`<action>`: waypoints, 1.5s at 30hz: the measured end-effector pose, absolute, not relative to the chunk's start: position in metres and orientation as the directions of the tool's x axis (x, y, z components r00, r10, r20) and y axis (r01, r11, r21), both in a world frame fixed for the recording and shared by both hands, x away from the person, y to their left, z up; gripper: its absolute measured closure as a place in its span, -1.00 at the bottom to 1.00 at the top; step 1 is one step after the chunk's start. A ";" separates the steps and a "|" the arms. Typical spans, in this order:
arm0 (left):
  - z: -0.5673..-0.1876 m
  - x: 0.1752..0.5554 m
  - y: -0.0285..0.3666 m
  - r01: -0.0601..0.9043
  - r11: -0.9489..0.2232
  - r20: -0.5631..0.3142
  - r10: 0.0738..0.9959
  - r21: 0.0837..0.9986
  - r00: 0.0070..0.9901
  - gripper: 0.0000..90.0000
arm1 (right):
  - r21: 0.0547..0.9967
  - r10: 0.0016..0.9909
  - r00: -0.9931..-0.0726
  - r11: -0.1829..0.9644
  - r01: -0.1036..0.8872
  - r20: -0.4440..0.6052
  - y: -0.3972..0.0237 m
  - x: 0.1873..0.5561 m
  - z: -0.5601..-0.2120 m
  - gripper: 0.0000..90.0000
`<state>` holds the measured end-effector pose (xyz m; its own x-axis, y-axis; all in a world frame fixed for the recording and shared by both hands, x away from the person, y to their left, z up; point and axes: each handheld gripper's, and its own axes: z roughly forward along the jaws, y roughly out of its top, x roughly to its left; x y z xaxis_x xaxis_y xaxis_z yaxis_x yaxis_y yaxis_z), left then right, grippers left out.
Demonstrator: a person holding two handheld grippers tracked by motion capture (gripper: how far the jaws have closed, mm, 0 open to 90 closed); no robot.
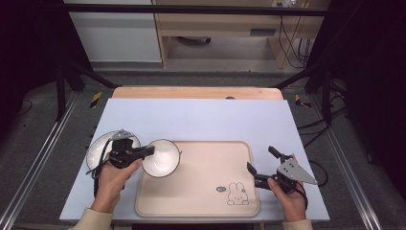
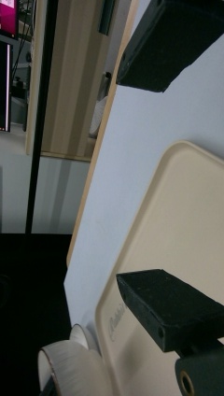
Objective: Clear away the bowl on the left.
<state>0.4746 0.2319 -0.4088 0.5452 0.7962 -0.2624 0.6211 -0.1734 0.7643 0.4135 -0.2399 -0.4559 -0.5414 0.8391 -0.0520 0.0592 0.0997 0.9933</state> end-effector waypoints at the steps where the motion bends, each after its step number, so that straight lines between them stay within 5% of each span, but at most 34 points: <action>1: -0.408 0.474 0.230 0.620 -0.173 -0.260 0.797 0.765 0.544 0.81 | 0.993 0.842 -0.537 0.100 0.059 -0.053 -0.241 0.413 -0.456 -0.87; 23: -0.402 0.514 0.151 0.644 -0.257 -0.286 0.735 0.721 0.615 0.82 | 0.987 0.849 -0.518 0.151 0.048 -0.105 -0.246 0.412 -0.457 -0.87; 45: -0.423 0.520 0.127 0.680 -0.292 -0.337 0.697 0.673 0.633 0.81 | 0.988 0.842 -0.529 0.146 0.043 -0.101 -0.245 0.412 -0.457 -0.86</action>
